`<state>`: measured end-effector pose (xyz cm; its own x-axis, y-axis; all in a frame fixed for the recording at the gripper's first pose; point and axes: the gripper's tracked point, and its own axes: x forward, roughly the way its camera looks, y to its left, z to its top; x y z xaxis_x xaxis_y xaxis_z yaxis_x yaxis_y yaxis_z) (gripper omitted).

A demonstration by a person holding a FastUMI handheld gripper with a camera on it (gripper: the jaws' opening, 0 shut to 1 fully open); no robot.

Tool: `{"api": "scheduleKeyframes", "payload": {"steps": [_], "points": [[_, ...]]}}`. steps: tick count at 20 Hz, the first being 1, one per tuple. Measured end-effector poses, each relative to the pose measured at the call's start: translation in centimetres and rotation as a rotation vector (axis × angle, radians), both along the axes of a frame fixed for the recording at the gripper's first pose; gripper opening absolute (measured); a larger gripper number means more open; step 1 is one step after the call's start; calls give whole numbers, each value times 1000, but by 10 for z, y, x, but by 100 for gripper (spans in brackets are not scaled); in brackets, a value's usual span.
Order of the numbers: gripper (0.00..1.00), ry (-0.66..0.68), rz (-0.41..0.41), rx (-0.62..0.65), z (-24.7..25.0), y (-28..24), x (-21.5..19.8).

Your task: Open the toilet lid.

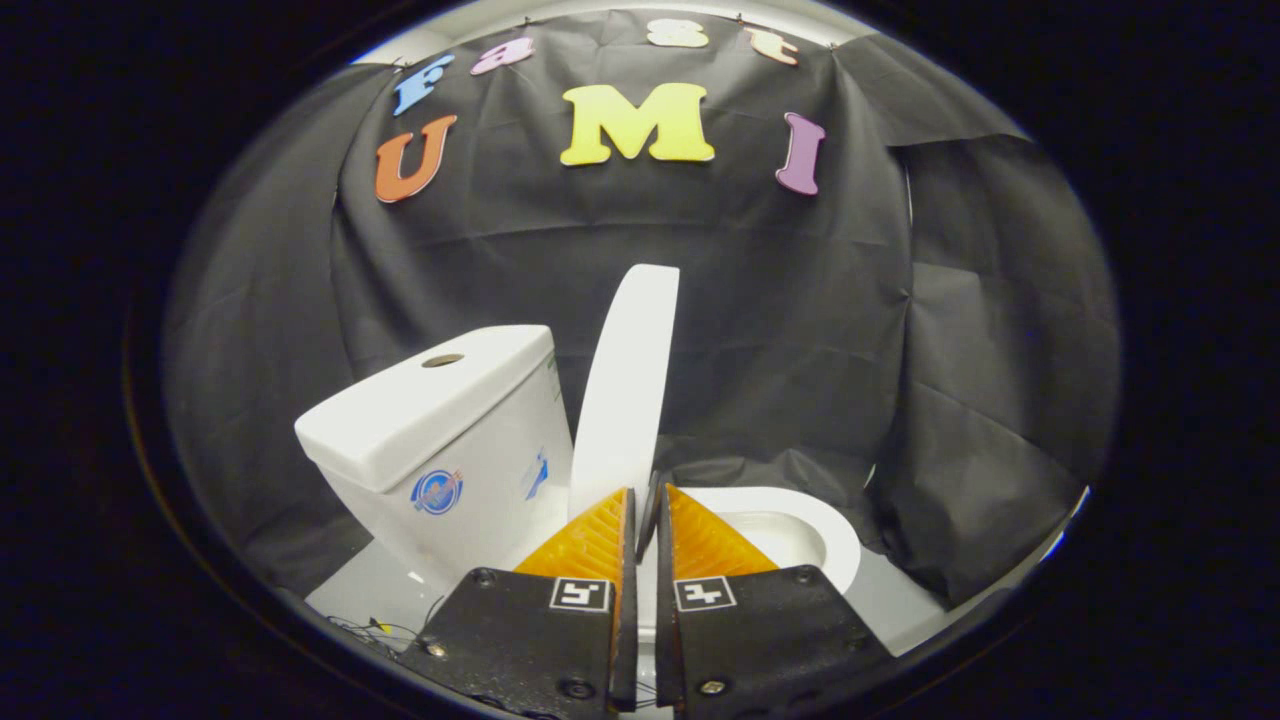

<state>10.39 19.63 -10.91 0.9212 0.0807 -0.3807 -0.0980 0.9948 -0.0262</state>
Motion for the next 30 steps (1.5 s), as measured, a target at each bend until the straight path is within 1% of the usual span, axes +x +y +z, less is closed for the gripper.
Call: {"api": "scheduleKeyframes", "payload": {"steps": [4,7,15,21,26,30], "points": [[10,3,-3,-11,0,9,-1],[11,-1,-7,-55,1,15,-1],[11,-18,38,-120,1,47,-2],[11,-44,71,-193,-1,69,-3],[11,-42,104,-213,-8,89,-1],[11,-55,102,-251,-11,98,-1]]}}
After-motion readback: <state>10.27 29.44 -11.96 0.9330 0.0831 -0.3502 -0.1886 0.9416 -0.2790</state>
